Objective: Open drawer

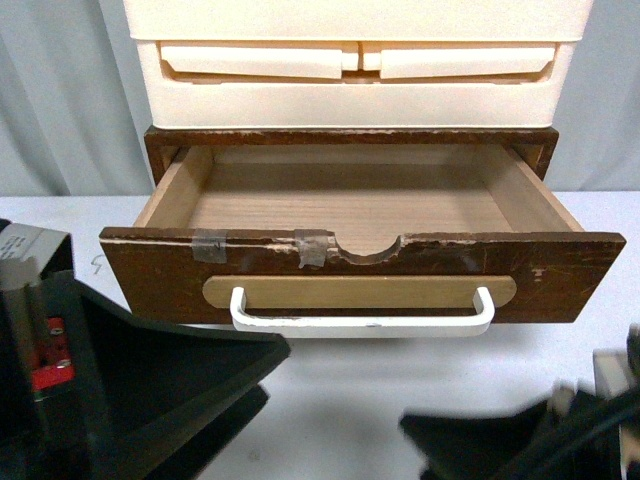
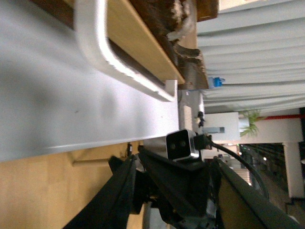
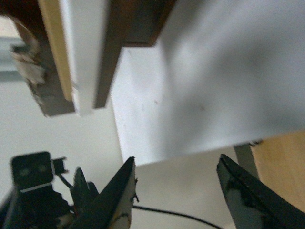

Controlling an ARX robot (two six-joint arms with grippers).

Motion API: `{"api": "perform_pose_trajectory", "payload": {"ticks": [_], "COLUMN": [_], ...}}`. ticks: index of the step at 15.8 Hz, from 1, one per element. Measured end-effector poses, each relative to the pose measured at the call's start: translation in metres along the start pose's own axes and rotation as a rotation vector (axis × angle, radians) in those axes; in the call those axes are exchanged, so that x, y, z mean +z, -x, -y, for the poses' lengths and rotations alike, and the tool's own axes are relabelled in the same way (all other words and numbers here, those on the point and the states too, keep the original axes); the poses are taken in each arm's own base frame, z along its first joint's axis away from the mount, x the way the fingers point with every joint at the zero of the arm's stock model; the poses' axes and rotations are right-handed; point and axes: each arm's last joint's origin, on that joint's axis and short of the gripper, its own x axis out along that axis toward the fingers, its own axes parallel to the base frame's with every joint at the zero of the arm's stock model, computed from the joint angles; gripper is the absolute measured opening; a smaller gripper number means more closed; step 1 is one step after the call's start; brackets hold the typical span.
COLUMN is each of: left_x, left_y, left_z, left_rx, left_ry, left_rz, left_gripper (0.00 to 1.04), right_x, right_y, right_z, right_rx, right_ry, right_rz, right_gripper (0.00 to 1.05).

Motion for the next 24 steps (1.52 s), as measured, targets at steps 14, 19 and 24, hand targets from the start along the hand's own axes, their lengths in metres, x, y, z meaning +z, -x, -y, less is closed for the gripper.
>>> {"api": "perform_pose_trajectory", "payload": {"ticks": [14, 19, 24], "left_x": [0.009, 0.010, 0.002], "left_y": [0.099, 0.121, 0.126], "left_z": [0.020, 0.018, 0.020], "left_rx": [0.628, 0.645, 0.624], "left_ry": [-1.087, -1.085, -1.093], "left_rz": [0.750, 0.778, 0.764], "left_gripper": [0.02, 0.02, 0.02], "right_x": [0.035, 0.031, 0.026], "right_y": [0.103, 0.131, 0.149], "right_z": [-0.041, -0.047, -0.042], "right_rx": [-0.388, -0.383, -0.398], "right_ry": [1.181, 1.195, 1.192], "right_rz": [0.859, 0.874, 0.846], "right_gripper": [0.02, 0.02, 0.02]}}
